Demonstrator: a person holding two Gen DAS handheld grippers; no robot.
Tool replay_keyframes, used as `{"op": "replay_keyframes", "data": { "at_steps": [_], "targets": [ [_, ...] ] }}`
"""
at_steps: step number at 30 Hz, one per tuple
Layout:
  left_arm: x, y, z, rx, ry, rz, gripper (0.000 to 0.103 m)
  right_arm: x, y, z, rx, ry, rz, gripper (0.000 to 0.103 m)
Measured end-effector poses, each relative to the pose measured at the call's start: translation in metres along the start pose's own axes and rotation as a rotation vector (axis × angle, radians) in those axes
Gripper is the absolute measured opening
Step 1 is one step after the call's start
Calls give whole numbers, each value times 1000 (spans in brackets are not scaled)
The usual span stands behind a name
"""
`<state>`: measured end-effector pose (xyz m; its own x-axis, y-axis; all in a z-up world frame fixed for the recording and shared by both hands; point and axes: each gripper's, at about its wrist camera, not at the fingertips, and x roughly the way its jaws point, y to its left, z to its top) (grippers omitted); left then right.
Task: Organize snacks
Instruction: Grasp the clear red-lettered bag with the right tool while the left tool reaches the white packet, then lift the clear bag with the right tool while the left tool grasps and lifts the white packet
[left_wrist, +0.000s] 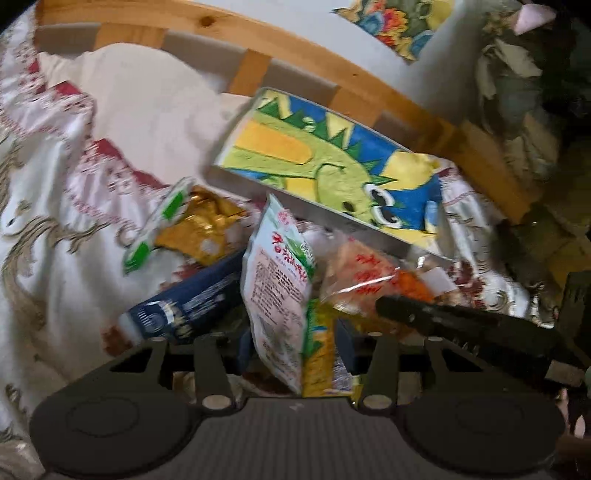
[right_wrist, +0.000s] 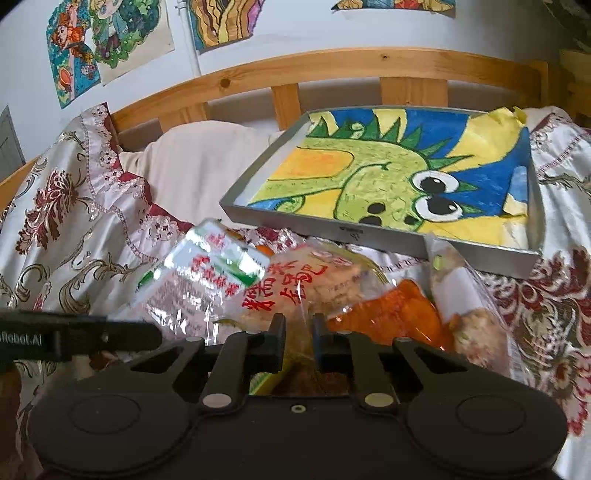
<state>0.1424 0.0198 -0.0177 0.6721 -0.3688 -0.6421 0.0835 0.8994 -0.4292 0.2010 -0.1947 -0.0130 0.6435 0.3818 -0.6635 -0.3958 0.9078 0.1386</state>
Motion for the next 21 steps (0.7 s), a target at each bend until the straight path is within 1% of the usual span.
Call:
{"op": "replay_keyframes", "data": {
  "at_steps": [2, 4, 8, 9, 10, 11, 12, 13, 14, 16, 17, 19, 21],
  "targets": [
    [5, -5, 3, 5, 8, -22, 50, -3, -3, -1, 12, 11, -7, 14],
    [13, -9, 7, 11, 28, -43, 50, -5, -8, -2, 31, 23, -19, 8],
    [25, -13, 15, 16, 40, -52, 50, -6, -18, -3, 73, 36, -16, 8],
    [28, -14, 17, 10, 39, -45, 50, -6, -20, -3, 83, 34, -12, 12],
    [30, -14, 18, 4, 39, -34, 50, -6, -20, -2, 91, 27, -6, 21],
    [32, -14, 20, 1, 40, -23, 49, -8, -22, -2, 106, 15, 3, 24],
    [34, -13, 21, -1, 37, -13, 49, -9, -25, -2, 126, -1, 20, 31],
    [35, -13, 22, -2, 31, -3, 49, -10, -26, 0, 141, -11, 32, 41],
    [36, -12, 22, -2, 30, 4, 45, -11, -29, 0, 162, -28, 47, 46],
    [39, -11, 23, 3, 36, 14, 39, -12, -34, 2, 206, -60, 76, 63],
    [39, -10, 24, 6, 40, 16, 37, -11, -36, 4, 223, -68, 90, 66],
    [39, -10, 24, 17, 43, 24, 36, -6, -37, 9, 252, -81, 113, 72],
    [39, -12, 23, 40, 44, 40, 34, 2, -34, 15, 252, -88, 108, 77]
  ]
}}
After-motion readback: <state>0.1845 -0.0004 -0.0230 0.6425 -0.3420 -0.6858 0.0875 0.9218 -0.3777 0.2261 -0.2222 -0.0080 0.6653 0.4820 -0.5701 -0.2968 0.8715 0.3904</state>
